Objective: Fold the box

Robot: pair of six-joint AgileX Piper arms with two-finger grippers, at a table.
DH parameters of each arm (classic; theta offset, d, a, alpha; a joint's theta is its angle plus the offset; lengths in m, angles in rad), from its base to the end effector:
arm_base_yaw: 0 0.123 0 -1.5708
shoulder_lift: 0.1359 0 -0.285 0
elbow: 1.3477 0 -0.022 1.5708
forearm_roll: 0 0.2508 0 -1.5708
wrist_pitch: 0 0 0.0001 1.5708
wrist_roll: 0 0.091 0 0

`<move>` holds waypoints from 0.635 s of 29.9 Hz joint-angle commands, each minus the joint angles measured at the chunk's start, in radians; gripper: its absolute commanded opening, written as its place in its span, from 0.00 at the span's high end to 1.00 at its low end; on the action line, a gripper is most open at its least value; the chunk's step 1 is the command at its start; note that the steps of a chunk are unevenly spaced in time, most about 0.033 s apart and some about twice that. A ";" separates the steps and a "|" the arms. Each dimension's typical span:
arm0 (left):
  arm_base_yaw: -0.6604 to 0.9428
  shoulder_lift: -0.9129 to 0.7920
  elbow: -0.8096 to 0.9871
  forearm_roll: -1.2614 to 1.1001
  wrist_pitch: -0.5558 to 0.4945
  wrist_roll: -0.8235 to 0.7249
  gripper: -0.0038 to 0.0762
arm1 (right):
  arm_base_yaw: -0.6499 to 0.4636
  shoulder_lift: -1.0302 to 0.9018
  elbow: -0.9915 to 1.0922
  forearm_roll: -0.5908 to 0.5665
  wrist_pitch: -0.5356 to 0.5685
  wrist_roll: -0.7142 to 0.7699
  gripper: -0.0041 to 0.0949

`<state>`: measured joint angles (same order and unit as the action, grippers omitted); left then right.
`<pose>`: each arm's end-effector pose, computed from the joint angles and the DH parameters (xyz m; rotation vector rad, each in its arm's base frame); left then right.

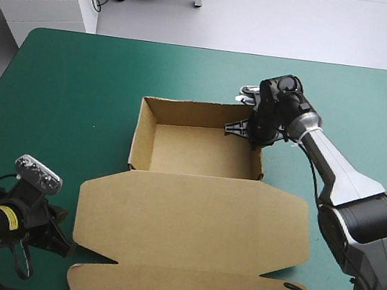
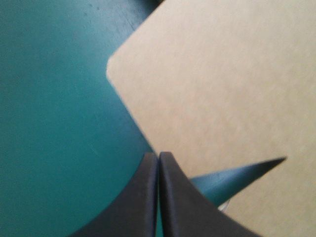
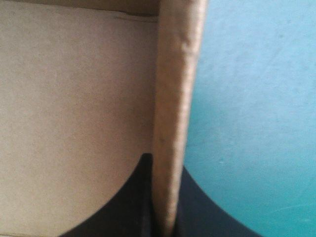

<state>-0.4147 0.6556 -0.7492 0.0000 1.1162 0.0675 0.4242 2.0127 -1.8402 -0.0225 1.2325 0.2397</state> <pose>0.0882 -0.0388 0.3192 0.5998 2.4394 -0.1427 0.3928 0.1753 0.2742 -0.2735 2.8809 0.0896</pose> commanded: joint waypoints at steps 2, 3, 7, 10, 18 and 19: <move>-0.005 -0.066 0.075 -0.016 -0.028 -0.006 0.96 | -0.134 -0.128 -0.028 -0.082 0.016 -0.018 0.98; -0.005 -0.080 0.086 -0.017 -0.017 -0.006 0.96 | -0.173 -0.143 -0.028 -0.082 0.016 -0.023 0.98; -0.005 -0.114 0.093 -0.017 0.003 -0.013 0.96 | -0.339 -0.194 -0.028 -0.108 0.016 -0.052 0.98; -0.005 -0.122 0.093 -0.017 0.003 -0.017 0.96 | -0.473 -0.222 -0.028 -0.163 0.016 -0.059 0.98; -0.005 -0.122 0.093 -0.017 -0.002 -0.019 0.96 | -0.758 -0.230 -0.028 -0.203 0.016 -0.076 0.98; -0.005 -0.122 0.093 -0.017 -0.002 -0.019 0.96 | -0.782 -0.230 -0.028 -0.210 0.016 -0.088 0.98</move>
<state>-0.4147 0.5286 -0.6324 -0.0053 1.1570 0.0577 -0.2991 1.8461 -1.8402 -0.2096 1.2431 0.1788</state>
